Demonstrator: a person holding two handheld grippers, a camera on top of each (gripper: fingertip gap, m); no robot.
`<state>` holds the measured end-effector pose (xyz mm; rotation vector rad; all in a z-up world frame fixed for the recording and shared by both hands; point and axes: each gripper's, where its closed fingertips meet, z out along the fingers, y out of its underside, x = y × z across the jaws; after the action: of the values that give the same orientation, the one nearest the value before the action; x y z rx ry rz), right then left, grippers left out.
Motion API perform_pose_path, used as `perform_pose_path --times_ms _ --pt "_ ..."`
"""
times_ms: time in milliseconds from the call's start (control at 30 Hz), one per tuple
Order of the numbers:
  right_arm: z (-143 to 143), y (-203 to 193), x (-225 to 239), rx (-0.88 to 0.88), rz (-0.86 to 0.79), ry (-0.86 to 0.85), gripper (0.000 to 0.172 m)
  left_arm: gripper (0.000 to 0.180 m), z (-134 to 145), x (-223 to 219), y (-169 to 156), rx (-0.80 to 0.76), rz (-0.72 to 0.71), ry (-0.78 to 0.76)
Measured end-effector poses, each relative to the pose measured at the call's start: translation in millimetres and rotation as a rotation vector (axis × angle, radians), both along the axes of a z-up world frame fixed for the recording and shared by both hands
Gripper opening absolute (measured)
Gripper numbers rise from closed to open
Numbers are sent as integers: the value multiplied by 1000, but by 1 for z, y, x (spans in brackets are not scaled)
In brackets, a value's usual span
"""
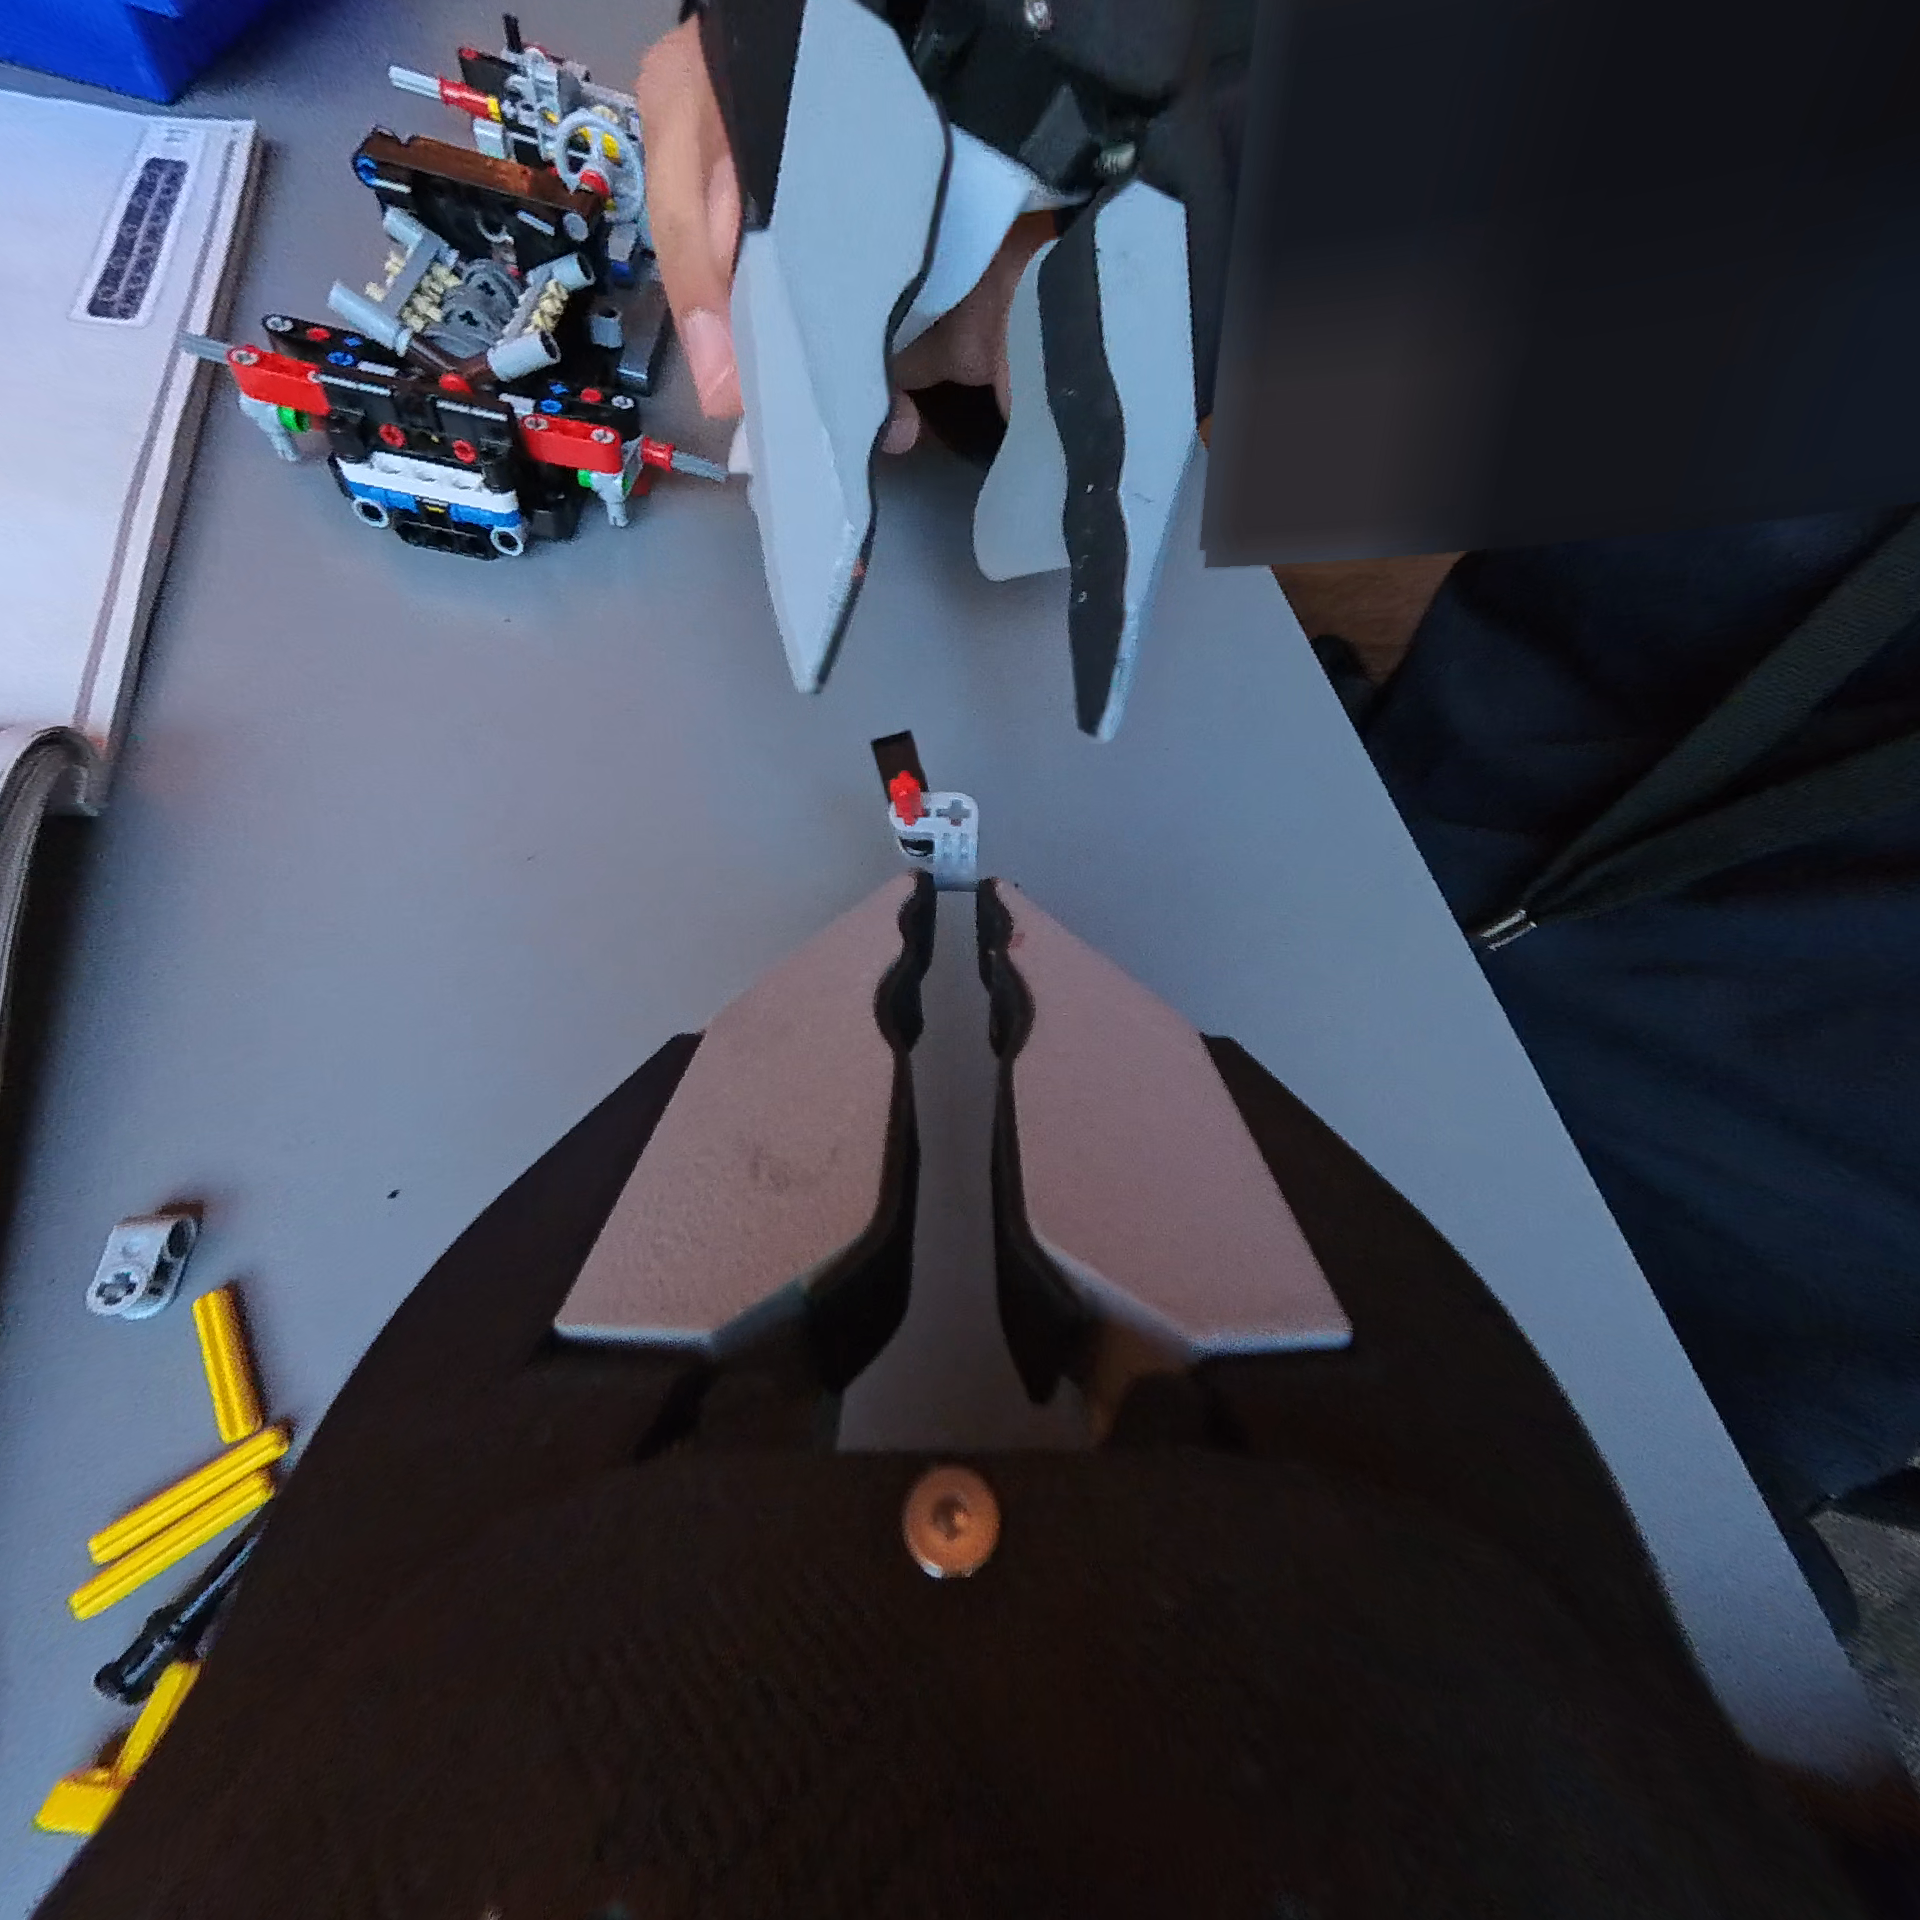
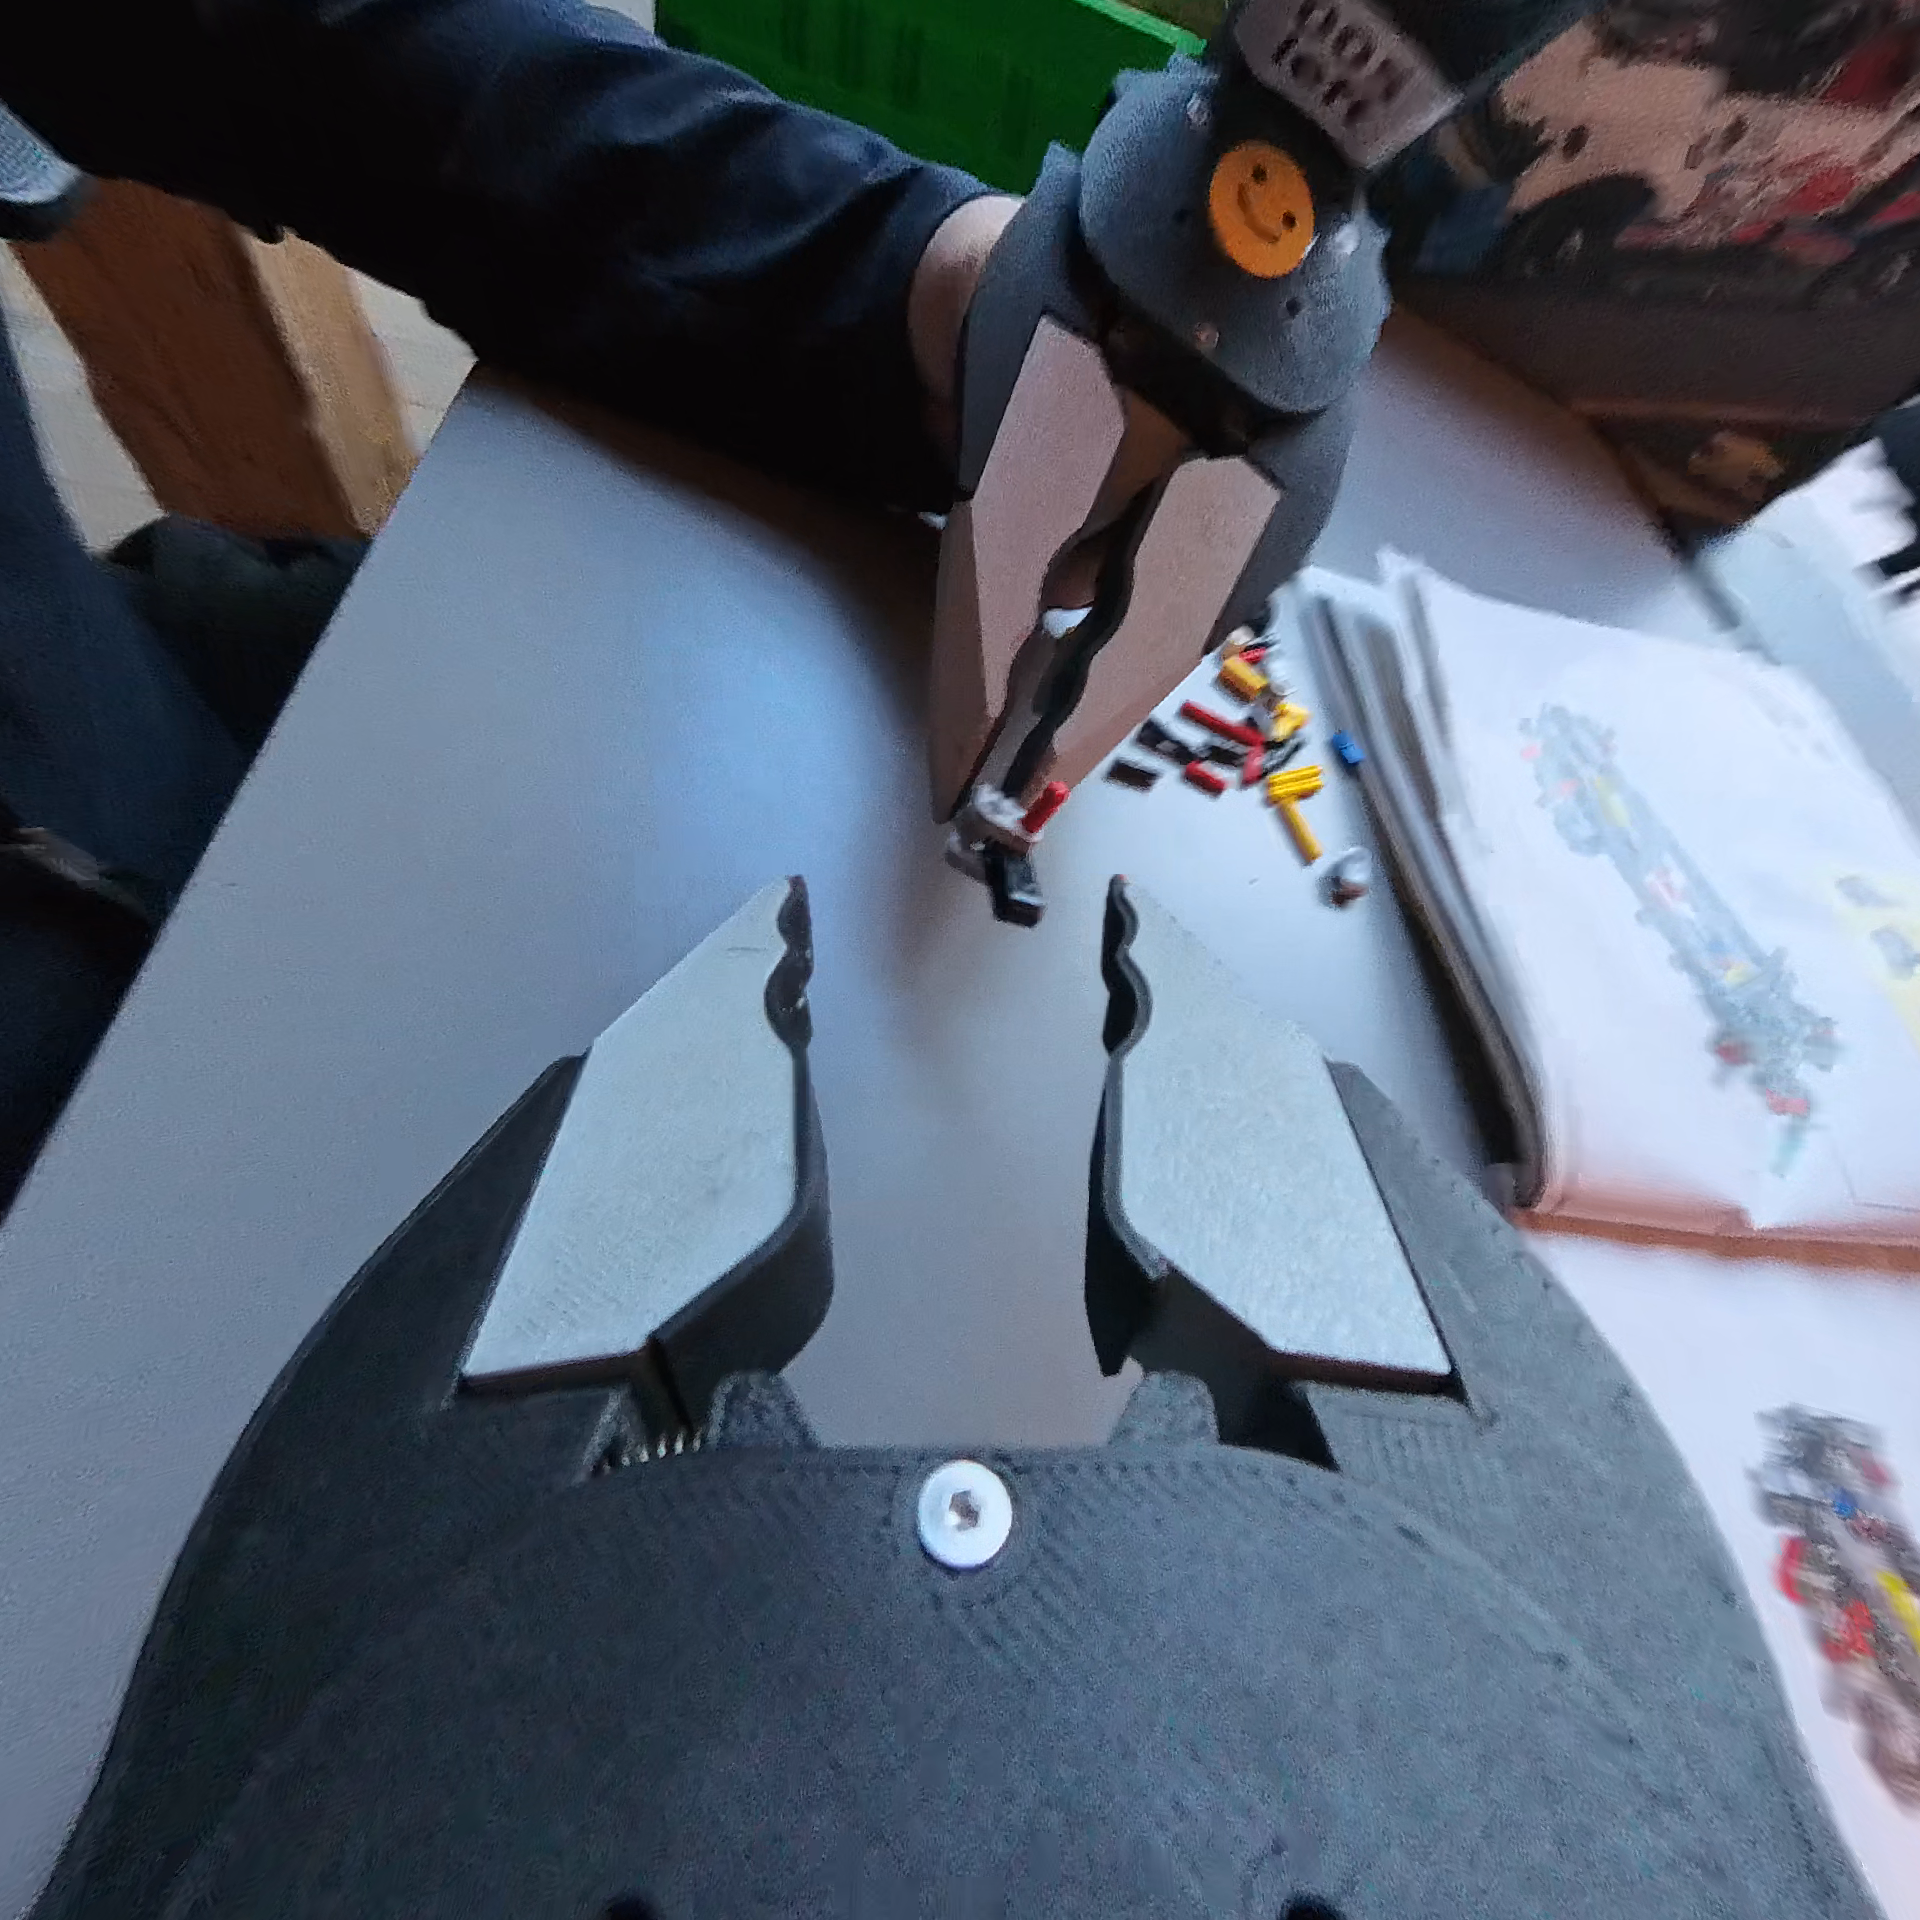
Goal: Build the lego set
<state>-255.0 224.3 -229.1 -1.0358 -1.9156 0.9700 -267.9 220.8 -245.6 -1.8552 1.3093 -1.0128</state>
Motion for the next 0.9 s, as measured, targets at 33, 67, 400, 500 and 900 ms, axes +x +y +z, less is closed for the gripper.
perform_pose_path --times_ms 33,67,400,500,900 --pt "1 2 -2 26 -16 18 53 5 -1 0 -1 7 -6 4" --pt "0 3 -3 58 -28 28 53 5 -2 0 0 18 -6 12" --pt "-17 16 -13 183 -90 6 46 5 -7 1 -6 129 -43 93" --pt "-13 12 -13 262 -79 37 46 5 -5 3 -13 150 -79 87" --pt "-8 -8 -20 625 -74 160 41 6 -1 3 -21 168 -120 75"
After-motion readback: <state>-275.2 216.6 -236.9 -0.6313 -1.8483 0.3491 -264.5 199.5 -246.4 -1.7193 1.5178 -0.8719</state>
